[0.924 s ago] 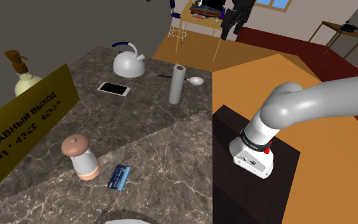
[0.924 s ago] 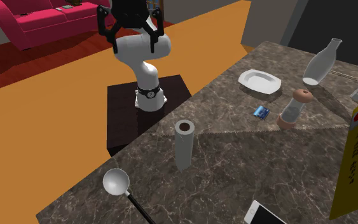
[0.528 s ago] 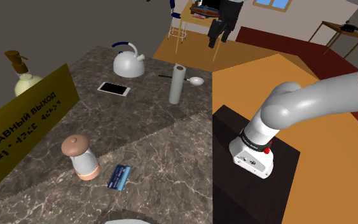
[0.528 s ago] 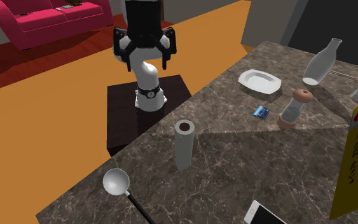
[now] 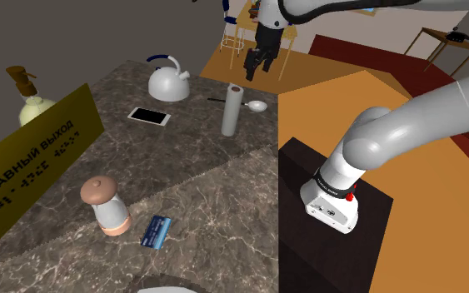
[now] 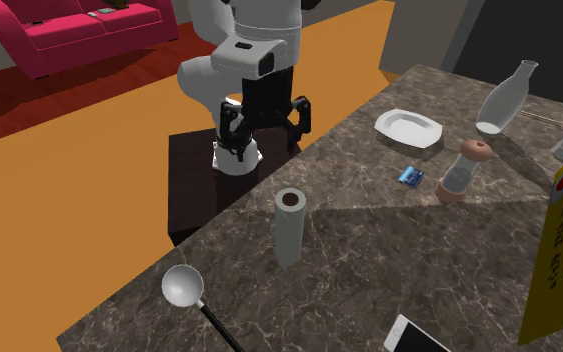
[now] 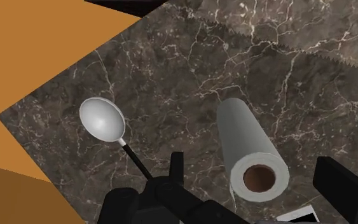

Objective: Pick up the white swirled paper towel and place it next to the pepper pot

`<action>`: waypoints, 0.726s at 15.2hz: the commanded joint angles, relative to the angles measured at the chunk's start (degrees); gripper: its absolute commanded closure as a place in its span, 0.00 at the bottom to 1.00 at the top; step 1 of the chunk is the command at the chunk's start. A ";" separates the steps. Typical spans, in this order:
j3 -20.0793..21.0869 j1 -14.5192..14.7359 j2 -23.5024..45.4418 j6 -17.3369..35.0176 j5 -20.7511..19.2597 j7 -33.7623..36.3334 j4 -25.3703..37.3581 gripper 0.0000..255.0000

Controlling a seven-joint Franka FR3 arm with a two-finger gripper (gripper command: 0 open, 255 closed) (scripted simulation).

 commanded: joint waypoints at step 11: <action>2.23 1.11 11.12 14.60 0.16 2.20 -3.12 0.00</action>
